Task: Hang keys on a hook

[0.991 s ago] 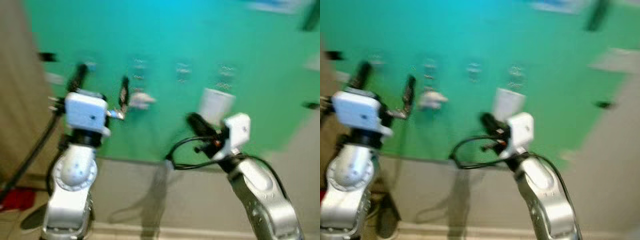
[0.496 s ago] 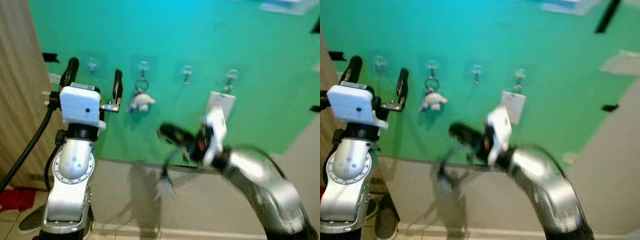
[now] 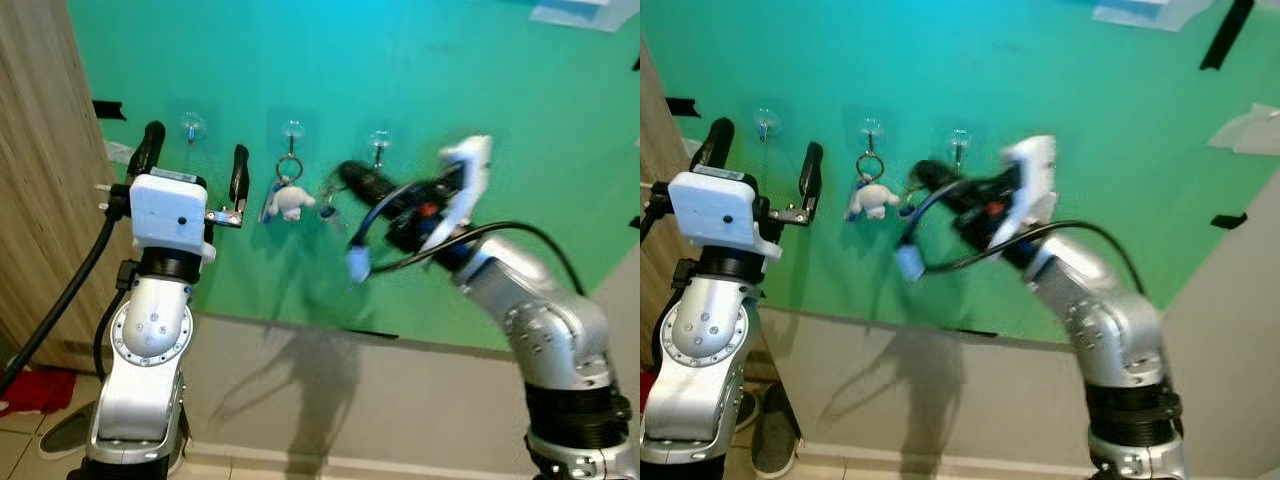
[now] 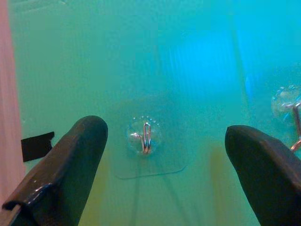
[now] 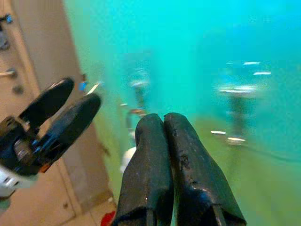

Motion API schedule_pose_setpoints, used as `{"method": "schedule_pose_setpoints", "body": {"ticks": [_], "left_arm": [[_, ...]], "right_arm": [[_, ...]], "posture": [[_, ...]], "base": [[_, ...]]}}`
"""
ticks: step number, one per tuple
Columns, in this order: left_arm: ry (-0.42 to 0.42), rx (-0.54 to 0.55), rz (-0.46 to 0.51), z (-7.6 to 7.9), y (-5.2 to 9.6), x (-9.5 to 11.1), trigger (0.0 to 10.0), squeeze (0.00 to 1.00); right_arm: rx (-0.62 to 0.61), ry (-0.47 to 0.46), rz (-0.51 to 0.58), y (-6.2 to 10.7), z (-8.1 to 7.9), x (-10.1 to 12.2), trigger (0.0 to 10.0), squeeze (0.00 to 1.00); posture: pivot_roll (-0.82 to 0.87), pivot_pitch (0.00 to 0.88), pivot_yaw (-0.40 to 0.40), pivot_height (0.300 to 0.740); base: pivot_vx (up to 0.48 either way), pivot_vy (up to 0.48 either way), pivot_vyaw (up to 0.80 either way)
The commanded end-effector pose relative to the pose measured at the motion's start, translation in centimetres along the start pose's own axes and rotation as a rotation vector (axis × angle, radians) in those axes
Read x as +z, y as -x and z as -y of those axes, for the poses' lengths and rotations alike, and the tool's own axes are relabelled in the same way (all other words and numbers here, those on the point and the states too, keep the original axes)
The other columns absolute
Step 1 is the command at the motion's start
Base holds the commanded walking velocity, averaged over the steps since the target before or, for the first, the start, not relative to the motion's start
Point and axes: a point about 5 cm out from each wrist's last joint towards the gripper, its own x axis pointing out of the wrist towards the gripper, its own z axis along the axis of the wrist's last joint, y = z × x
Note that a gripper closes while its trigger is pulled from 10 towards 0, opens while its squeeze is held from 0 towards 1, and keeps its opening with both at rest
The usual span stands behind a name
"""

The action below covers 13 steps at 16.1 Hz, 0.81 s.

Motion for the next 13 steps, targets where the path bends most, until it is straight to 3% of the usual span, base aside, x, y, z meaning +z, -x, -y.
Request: {"method": "schedule_pose_setpoints", "body": {"ticks": [1, 6, 13], "left_arm": [[-0.005, -0.025, -0.003, 0.4, 0.1, -0.1, 10.0, 0.00], [0.004, -0.050, -0.011, 0.6, -0.2, -0.5, 10.0, 0.00], [0.013, -0.059, -0.022, 0.9, -0.1, -0.8, 10.0, 0.00]], "right_arm": [[-0.017, -0.017, 0.016, 0.3, 0.4, 0.4, 0.0, 0.00], [-0.098, -0.078, 0.105, 0.9, 1.6, 1.7, 0.0, 0.00], [-0.131, -0.177, 0.159, 1.9, 2.2, 2.5, 0.0, 0.00]], "posture": [[0.05, 0.000, -0.080, 0.732], [0.03, 0.000, -0.066, 0.732], [0.02, 0.000, -0.068, 0.732]], "base": [[0.000, 0.000, 0.00], [0.000, 0.000, 0.00], [0.000, 0.000, 0.00]]}}
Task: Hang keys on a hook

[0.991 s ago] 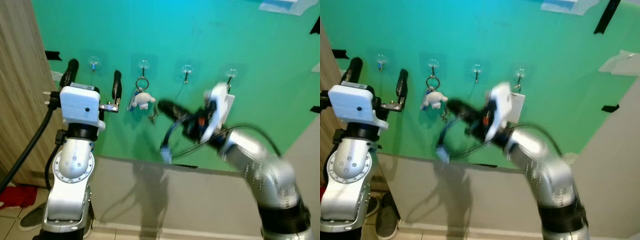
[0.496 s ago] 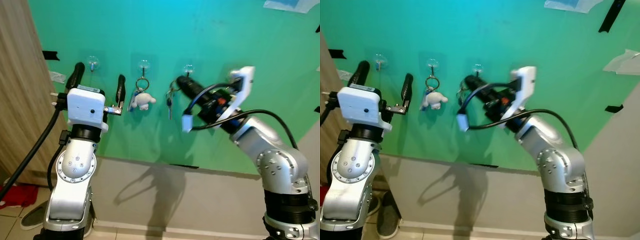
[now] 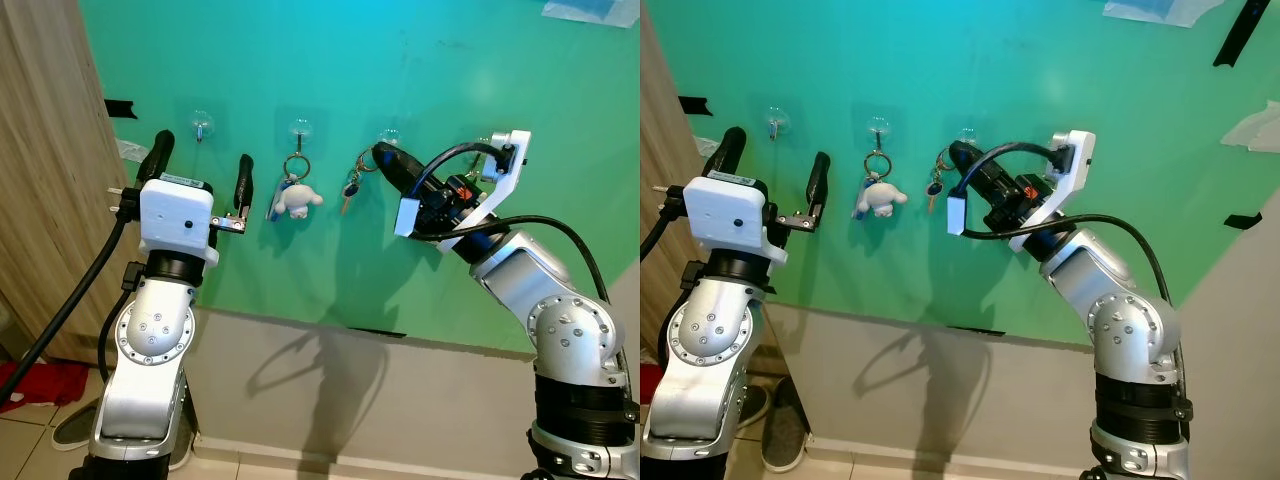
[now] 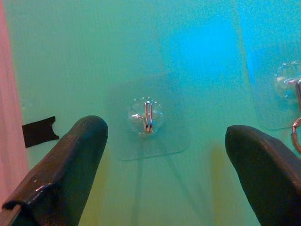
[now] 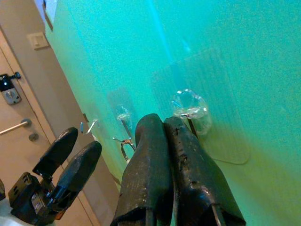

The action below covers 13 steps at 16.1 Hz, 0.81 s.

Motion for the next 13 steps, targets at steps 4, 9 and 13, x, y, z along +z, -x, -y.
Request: {"method": "schedule_pose_setpoints", "body": {"ticks": [4, 9, 13], "left_arm": [[-0.005, -0.036, 0.000, 0.6, 0.1, -0.1, 10.0, 0.00], [-0.007, -0.044, -0.004, 0.8, 0.2, -0.3, 10.0, 0.00], [-0.006, -0.048, -0.006, 0.9, 0.2, -0.3, 10.0, 0.00]], "right_arm": [[0.004, 0.284, -0.004, 1.0, -0.7, 1.6, 0.0, 0.00], [0.105, 0.446, -0.074, 1.6, -2.3, 2.0, 0.0, 0.00], [0.089, 0.376, -0.039, 1.8, -2.0, 2.4, 0.0, 0.00]], "posture": [[0.02, 0.000, -0.066, 0.732], [0.01, 0.000, -0.060, 0.732], [0.00, 0.000, -0.058, 0.732]], "base": [[0.000, 0.000, 0.00], [0.000, 0.000, 0.00], [0.000, 0.000, 0.00]]}}
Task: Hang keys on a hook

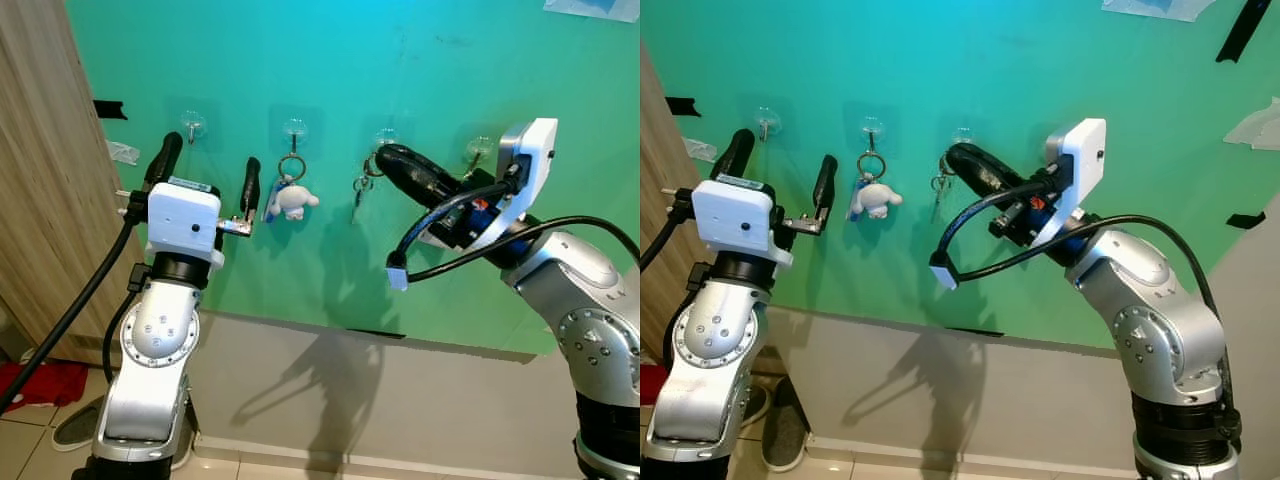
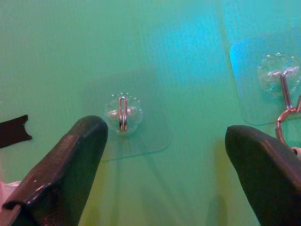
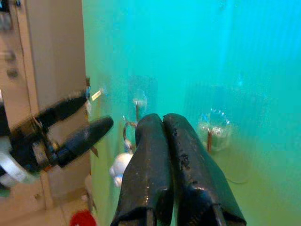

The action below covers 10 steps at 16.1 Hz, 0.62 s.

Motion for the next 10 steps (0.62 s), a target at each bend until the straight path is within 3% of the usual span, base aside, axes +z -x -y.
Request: {"method": "schedule_pose_setpoints", "body": {"ticks": [1, 2, 3, 5, 6, 10], "left_arm": [[-0.008, -0.028, -0.010, 0.42, 0.10, -0.30, 10.0, 0.00], [-0.008, -0.029, -0.010, 0.41, 0.11, -0.32, 10.0, 0.00], [-0.008, -0.030, -0.012, 0.43, 0.14, -0.38, 10.0, 0.00], [-0.009, -0.032, -0.015, 0.50, 0.13, -0.49, 10.0, 0.00], [-0.008, -0.033, -0.015, 0.56, 0.08, -0.51, 10.0, 0.00], [-0.008, -0.031, -0.019, 0.55, 0.11, -0.60, 10.0, 0.00]], "right_arm": [[-0.023, -0.026, 0.019, 0.50, 0.39, 0.38, 0.0, 0.00], [-0.012, -0.041, 0.029, 0.60, 0.33, 0.51, 0.0, 0.00], [0.012, 0.002, 0.004, 0.62, 0.05, 0.37, 0.0, 0.00], [0.014, 0.166, -0.057, 0.41, -0.16, -0.38, 0.0, 0.00], [-0.014, 0.208, -0.027, 0.01, -0.06, -0.14, 0.0, 0.00], [-0.064, 0.050, 0.005, 0.33, 0.65, -0.23, 0.0, 0.00]], "posture": [[0.00, 0.000, -0.058, 0.732], [0.00, 0.000, -0.058, 0.732], [0.00, 0.000, -0.056, 0.732], [0.00, 0.000, -0.054, 0.732], [0.00, 0.000, -0.054, 0.732], [0.00, 0.000, -0.058, 0.732]], "base": [[0.000, 0.000, 0.00], [0.000, 0.000, 0.00], [0.000, 0.000, 0.00], [0.000, 0.000, 0.00], [0.000, 0.000, 0.00], [0.000, 0.000, 0.00]]}}
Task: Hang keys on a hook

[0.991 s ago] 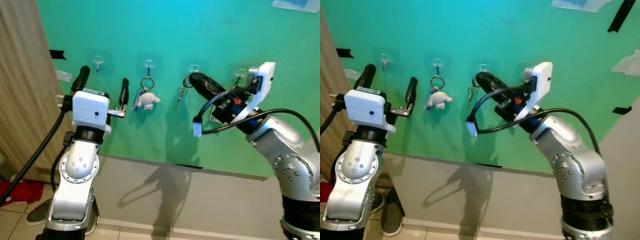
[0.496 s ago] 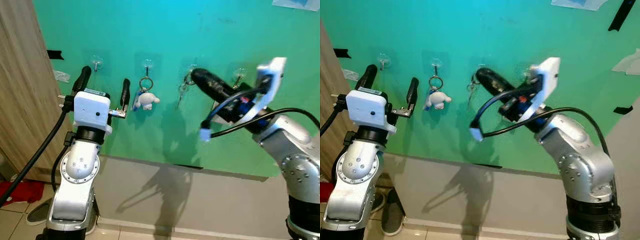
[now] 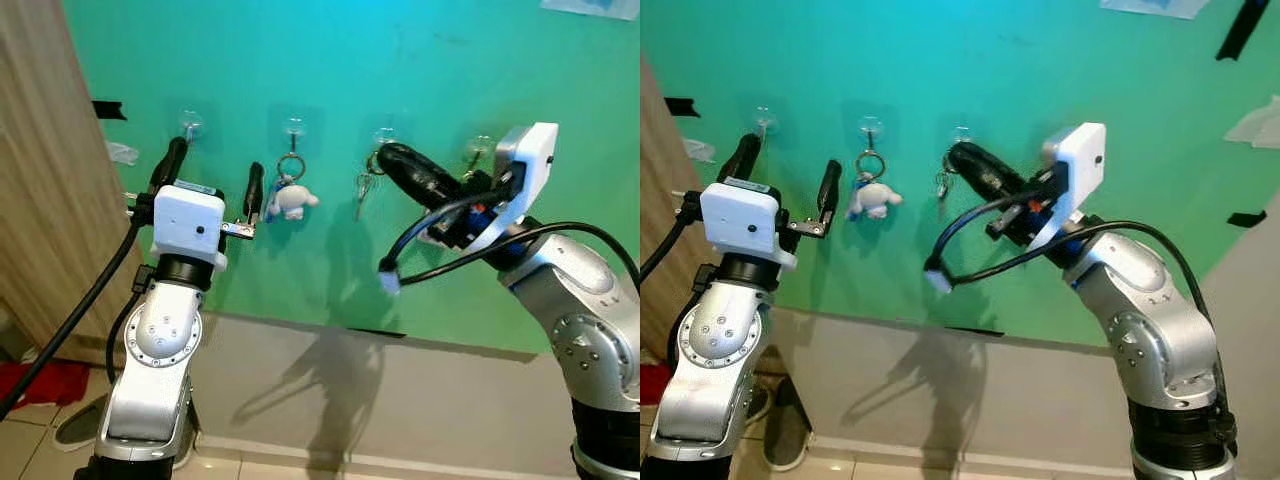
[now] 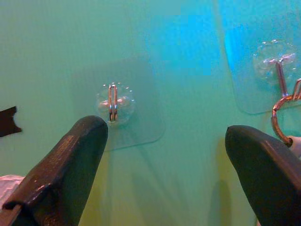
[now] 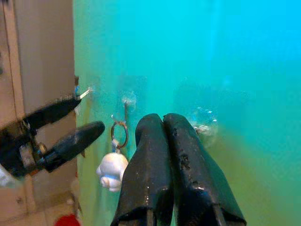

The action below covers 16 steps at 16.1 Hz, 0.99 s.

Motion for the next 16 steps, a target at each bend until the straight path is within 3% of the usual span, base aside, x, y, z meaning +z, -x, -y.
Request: {"method": "schedule_pose_setpoints", "body": {"ticks": [1, 10, 16], "left_arm": [[-0.010, -0.019, -0.002, 0.3, 0.1, -0.2, 10.0, 0.00], [-0.007, -0.021, -0.003, 0.4, 0.1, -0.2, 10.0, 0.00], [-0.008, -0.018, -0.004, 0.3, 0.1, -0.2, 10.0, 0.00]], "right_arm": [[-0.016, -0.053, 0.013, 0.4, 0.5, 0.1, 0.0, 0.00], [-0.069, -0.251, 0.050, 1.1, 1.6, 0.4, 0.0, 0.00], [-0.088, -0.299, 0.035, 1.1, 1.8, -0.1, 0.0, 0.00]], "posture": [[0.00, 0.000, -0.059, 0.732], [-0.01, 0.000, -0.056, 0.732], [0.00, 0.000, -0.056, 0.732]], "base": [[0.000, 0.000, 0.00], [0.000, 0.000, 0.00], [0.000, 0.000, 0.00]]}}
